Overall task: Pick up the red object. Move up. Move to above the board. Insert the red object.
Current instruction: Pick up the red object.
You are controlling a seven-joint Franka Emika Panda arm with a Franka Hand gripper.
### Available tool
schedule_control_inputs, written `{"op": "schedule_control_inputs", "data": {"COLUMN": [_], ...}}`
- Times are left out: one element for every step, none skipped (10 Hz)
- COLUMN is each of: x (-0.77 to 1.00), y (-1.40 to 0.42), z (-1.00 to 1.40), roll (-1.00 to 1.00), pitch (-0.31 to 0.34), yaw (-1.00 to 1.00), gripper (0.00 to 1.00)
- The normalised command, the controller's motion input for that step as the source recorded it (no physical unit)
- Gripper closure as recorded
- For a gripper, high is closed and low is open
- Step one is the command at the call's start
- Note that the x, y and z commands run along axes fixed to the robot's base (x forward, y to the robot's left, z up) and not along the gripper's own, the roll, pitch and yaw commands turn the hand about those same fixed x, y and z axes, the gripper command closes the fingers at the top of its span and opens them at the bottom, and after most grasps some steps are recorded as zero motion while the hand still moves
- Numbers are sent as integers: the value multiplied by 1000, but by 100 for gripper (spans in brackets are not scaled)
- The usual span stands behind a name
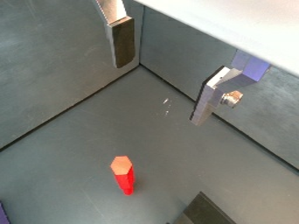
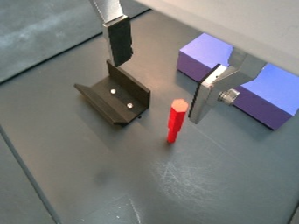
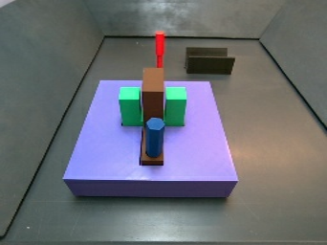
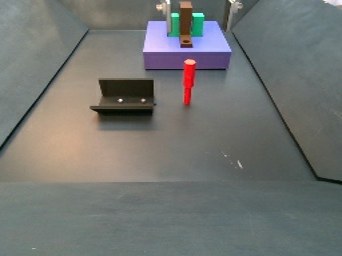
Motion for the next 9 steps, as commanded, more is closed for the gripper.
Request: {"op": "schedule_control_inputs", "data": {"x": [0,0,0,0,0,0,-6,0,340], "y": [0,0,0,0,0,0,51,-131,-629], "z": [-20,-29,-31,-34,-23,-143,-617,-743,-531], "roll": [0,0,0,0,0,-44,-233,-104,0], "pitch": [0,-1,0,-1,0,0,-156,-179,-13], "yaw": [0,0,0,0,0,0,-31,0,0], "gripper": [0,0,0,0,0,0,0,0,0]}}
